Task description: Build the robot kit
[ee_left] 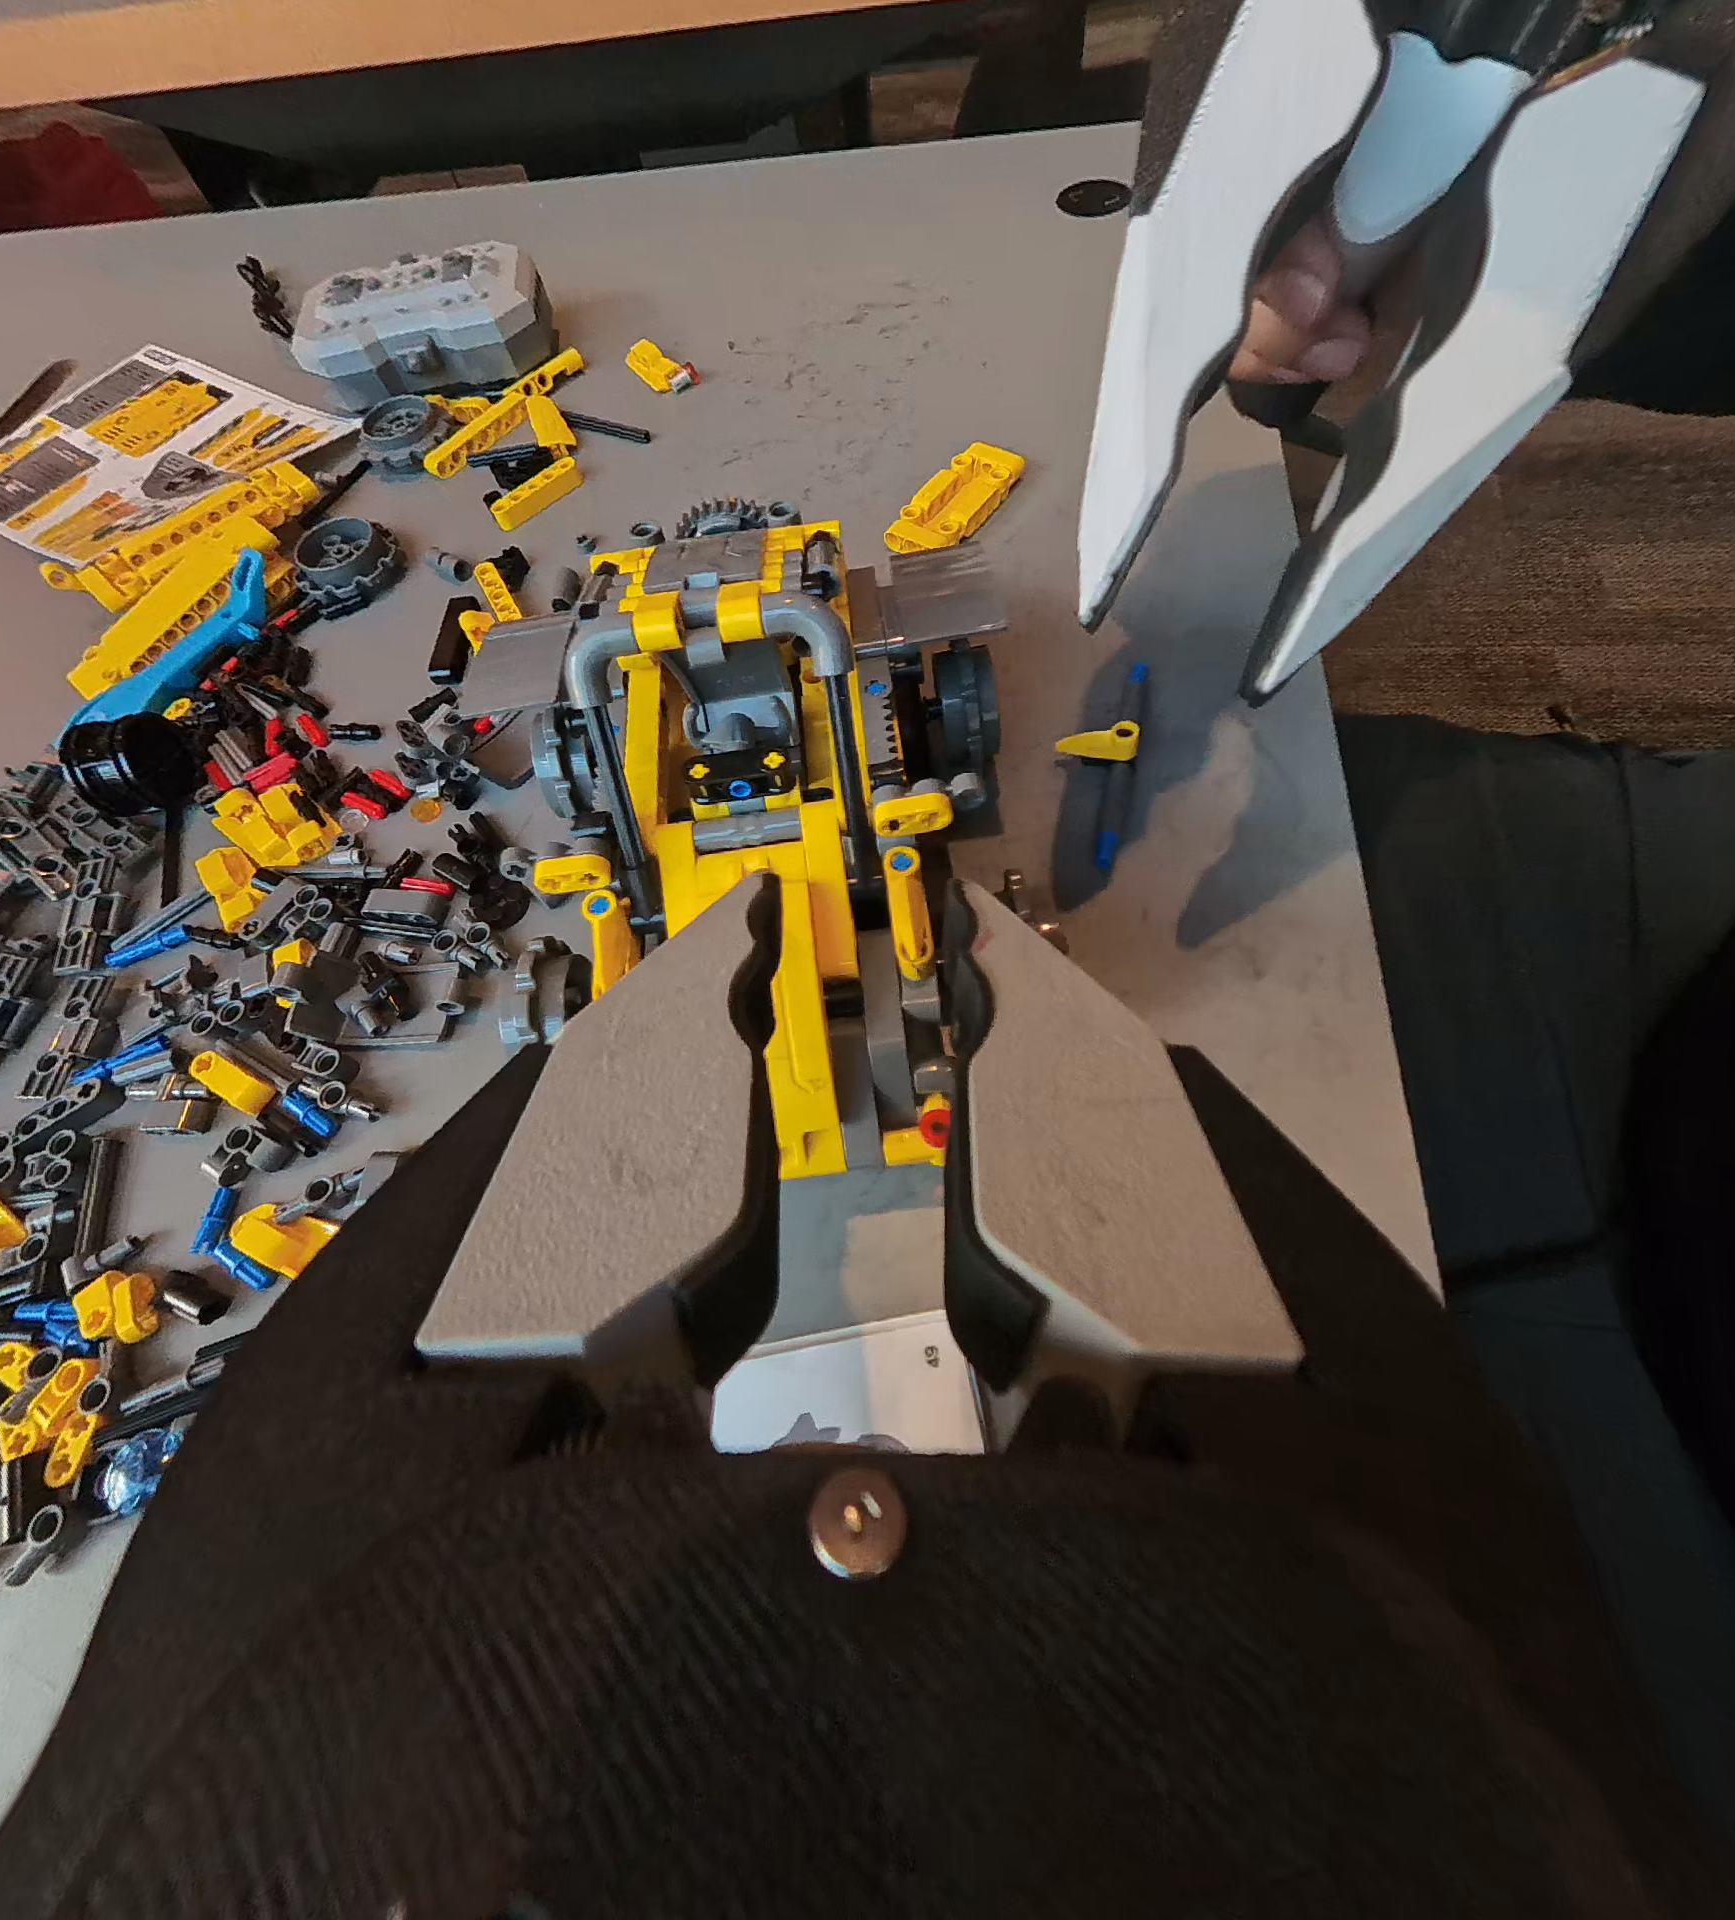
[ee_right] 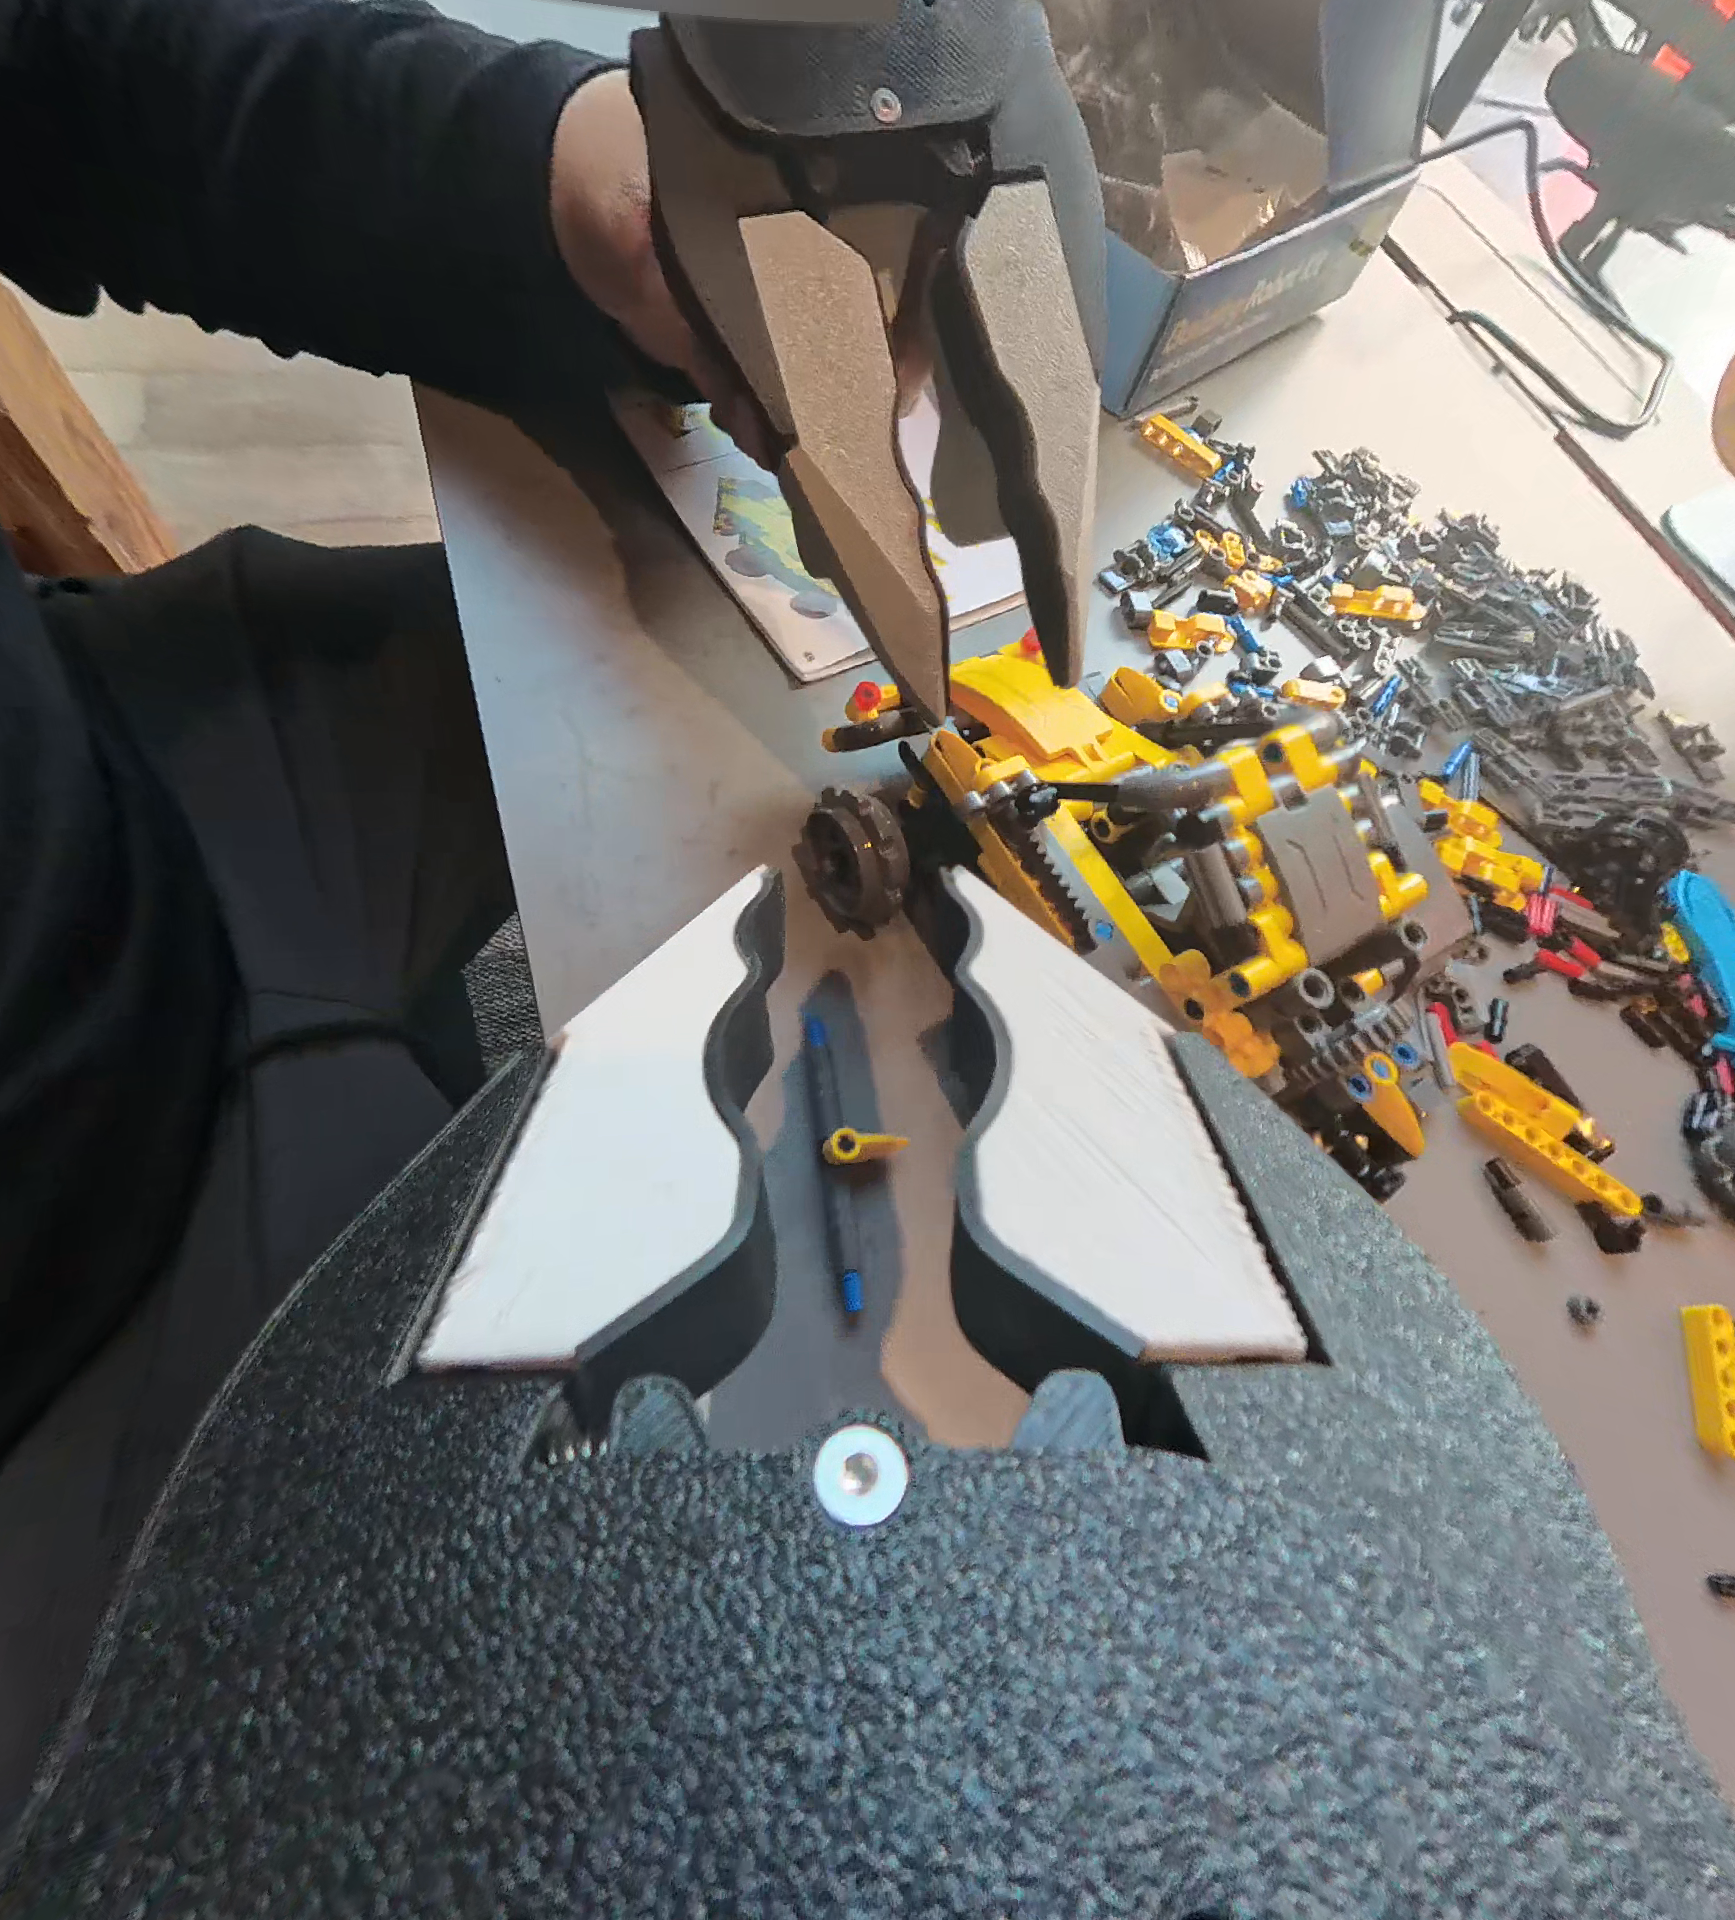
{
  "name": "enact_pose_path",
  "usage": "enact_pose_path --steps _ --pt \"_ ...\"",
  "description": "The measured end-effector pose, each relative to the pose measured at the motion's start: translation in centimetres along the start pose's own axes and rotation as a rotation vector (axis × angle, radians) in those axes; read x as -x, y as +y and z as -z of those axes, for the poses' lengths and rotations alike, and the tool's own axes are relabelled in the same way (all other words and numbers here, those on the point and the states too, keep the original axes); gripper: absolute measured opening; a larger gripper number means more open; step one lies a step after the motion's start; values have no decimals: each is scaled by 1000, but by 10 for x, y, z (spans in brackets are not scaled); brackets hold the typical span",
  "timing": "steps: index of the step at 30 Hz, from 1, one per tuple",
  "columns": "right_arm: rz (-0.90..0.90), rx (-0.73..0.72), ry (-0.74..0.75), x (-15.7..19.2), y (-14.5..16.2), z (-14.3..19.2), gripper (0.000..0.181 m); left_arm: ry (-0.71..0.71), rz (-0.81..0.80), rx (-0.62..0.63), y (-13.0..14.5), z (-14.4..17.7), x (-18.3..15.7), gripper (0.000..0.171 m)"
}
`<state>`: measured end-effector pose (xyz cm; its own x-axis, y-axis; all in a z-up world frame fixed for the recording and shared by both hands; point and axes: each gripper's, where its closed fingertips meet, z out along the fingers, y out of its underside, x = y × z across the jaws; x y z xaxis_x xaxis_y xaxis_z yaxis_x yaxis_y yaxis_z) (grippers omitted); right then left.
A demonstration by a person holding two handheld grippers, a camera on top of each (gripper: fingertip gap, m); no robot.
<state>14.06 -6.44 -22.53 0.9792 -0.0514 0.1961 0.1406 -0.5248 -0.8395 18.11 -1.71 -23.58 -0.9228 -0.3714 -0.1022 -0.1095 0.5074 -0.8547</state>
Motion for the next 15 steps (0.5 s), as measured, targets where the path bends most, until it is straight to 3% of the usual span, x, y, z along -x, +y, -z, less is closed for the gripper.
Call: enact_pose_path --steps 7,15 --pt "20 -3 -8 0 -8 -8 26 -13 27 13 4 -2 5 27" --pt "45 -28 -71 26 -23 -23 26 -49 26 28 7 -4 11 27"
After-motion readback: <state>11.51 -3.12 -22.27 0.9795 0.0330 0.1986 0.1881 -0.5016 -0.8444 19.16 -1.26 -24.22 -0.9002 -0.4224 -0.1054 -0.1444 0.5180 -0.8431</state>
